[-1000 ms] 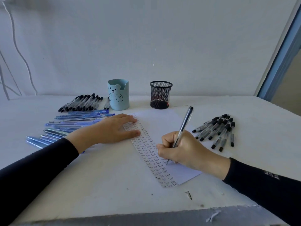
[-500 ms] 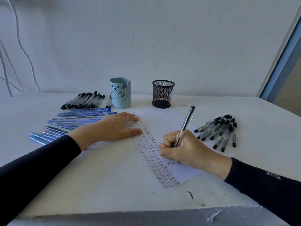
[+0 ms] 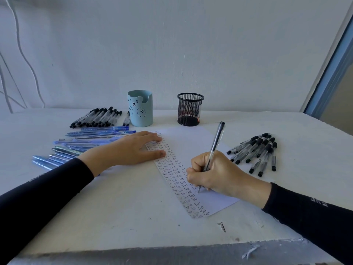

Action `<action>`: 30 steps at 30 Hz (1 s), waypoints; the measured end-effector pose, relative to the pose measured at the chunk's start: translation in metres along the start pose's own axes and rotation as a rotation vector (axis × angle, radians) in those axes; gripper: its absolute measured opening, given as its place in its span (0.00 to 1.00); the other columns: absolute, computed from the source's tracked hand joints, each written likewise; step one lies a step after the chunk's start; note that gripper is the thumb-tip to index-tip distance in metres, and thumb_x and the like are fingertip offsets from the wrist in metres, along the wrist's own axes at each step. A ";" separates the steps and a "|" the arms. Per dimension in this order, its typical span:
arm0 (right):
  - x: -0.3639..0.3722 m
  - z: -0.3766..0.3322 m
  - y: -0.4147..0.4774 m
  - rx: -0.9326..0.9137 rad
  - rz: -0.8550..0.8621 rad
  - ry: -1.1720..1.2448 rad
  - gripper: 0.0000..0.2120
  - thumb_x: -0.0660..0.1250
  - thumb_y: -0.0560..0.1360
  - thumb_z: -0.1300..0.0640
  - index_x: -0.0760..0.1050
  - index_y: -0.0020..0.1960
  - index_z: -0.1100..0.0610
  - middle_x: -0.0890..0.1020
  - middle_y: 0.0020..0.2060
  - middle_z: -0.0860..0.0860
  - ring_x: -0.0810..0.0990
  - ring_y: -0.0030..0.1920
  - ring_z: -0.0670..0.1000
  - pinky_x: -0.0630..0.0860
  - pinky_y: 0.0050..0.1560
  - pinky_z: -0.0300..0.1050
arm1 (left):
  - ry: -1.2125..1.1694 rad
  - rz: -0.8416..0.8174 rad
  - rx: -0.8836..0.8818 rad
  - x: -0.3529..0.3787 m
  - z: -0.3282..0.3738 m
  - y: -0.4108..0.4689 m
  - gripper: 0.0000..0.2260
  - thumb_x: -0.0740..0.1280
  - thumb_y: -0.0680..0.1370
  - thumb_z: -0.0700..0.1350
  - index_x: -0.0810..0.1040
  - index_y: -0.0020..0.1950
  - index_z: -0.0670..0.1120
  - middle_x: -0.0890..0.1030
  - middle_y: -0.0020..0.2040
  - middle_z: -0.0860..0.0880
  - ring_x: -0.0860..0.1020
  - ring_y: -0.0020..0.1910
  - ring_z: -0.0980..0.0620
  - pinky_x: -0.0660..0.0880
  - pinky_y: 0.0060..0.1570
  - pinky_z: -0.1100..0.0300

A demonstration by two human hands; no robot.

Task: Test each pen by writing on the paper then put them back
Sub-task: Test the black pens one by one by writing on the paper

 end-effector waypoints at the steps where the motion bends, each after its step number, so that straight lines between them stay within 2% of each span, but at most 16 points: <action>1: 0.000 -0.001 0.000 -0.011 -0.002 0.004 0.20 0.68 0.73 0.71 0.64 0.27 0.63 0.65 0.22 0.51 0.68 0.26 0.47 0.66 0.27 0.34 | -0.004 0.004 0.002 0.000 0.000 0.000 0.45 0.49 0.61 0.80 0.63 0.74 0.61 0.62 0.76 0.58 0.63 0.73 0.53 0.60 0.73 0.52; 4: 0.000 -0.001 0.000 -0.012 -0.006 0.000 0.21 0.68 0.73 0.70 0.63 0.27 0.60 0.66 0.22 0.49 0.68 0.25 0.45 0.66 0.27 0.34 | -0.009 0.019 0.008 -0.001 0.001 0.000 0.45 0.49 0.60 0.80 0.64 0.74 0.60 0.62 0.76 0.58 0.64 0.73 0.54 0.59 0.72 0.54; 7: -0.002 -0.001 0.000 -0.012 0.001 -0.009 0.20 0.68 0.73 0.70 0.64 0.26 0.62 0.68 0.23 0.53 0.69 0.24 0.43 0.67 0.27 0.32 | -0.013 0.018 0.010 -0.001 0.002 0.000 0.46 0.49 0.60 0.80 0.64 0.74 0.60 0.62 0.76 0.58 0.64 0.73 0.54 0.59 0.73 0.54; 10: -0.002 -0.001 0.001 -0.022 0.009 0.010 0.23 0.67 0.72 0.72 0.61 0.25 0.58 0.67 0.20 0.45 0.71 0.25 0.41 0.66 0.28 0.29 | -0.010 0.011 0.008 -0.001 0.002 -0.001 0.46 0.49 0.60 0.80 0.63 0.74 0.60 0.62 0.76 0.57 0.63 0.73 0.53 0.59 0.73 0.53; 16: -0.002 0.000 0.002 -0.042 0.006 -0.007 0.22 0.68 0.72 0.71 0.62 0.26 0.59 0.64 0.23 0.52 0.68 0.28 0.50 0.66 0.28 0.33 | -0.003 0.009 0.002 -0.001 0.001 0.000 0.46 0.49 0.60 0.80 0.63 0.74 0.61 0.62 0.76 0.58 0.63 0.73 0.53 0.60 0.73 0.53; 20: -0.001 0.000 0.002 -0.042 -0.015 -0.023 0.22 0.67 0.73 0.72 0.61 0.26 0.59 0.64 0.21 0.47 0.69 0.24 0.41 0.66 0.28 0.30 | -0.001 0.005 0.000 -0.001 0.002 0.000 0.46 0.49 0.60 0.80 0.63 0.74 0.61 0.61 0.76 0.58 0.63 0.73 0.53 0.60 0.72 0.53; 23: -0.002 0.003 0.003 -0.031 -0.006 0.001 0.23 0.67 0.73 0.72 0.61 0.26 0.58 0.66 0.22 0.49 0.72 0.25 0.41 0.66 0.28 0.30 | -0.008 0.004 -0.001 -0.001 0.002 0.000 0.46 0.49 0.60 0.80 0.63 0.74 0.61 0.61 0.76 0.58 0.64 0.73 0.53 0.61 0.73 0.52; 26: -0.002 0.003 0.004 -0.054 -0.007 -0.007 0.24 0.66 0.73 0.73 0.59 0.26 0.57 0.64 0.20 0.42 0.69 0.23 0.39 0.67 0.31 0.31 | -0.007 0.005 -0.002 -0.001 0.002 0.000 0.46 0.49 0.60 0.80 0.63 0.74 0.61 0.61 0.76 0.58 0.63 0.73 0.53 0.61 0.73 0.52; 30: -0.002 0.003 0.004 -0.066 -0.006 -0.021 0.24 0.67 0.73 0.72 0.59 0.26 0.57 0.64 0.19 0.42 0.71 0.24 0.39 0.70 0.33 0.35 | 0.004 0.000 0.003 0.000 0.001 0.001 0.43 0.51 0.63 0.79 0.62 0.74 0.61 0.61 0.76 0.58 0.63 0.73 0.53 0.61 0.72 0.53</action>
Point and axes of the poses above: each hand's wrist, its own y-axis towards the middle knuckle, its own x-axis out of the palm, z = x × y, the point moved 9 cm from there along y, towards the middle knuckle
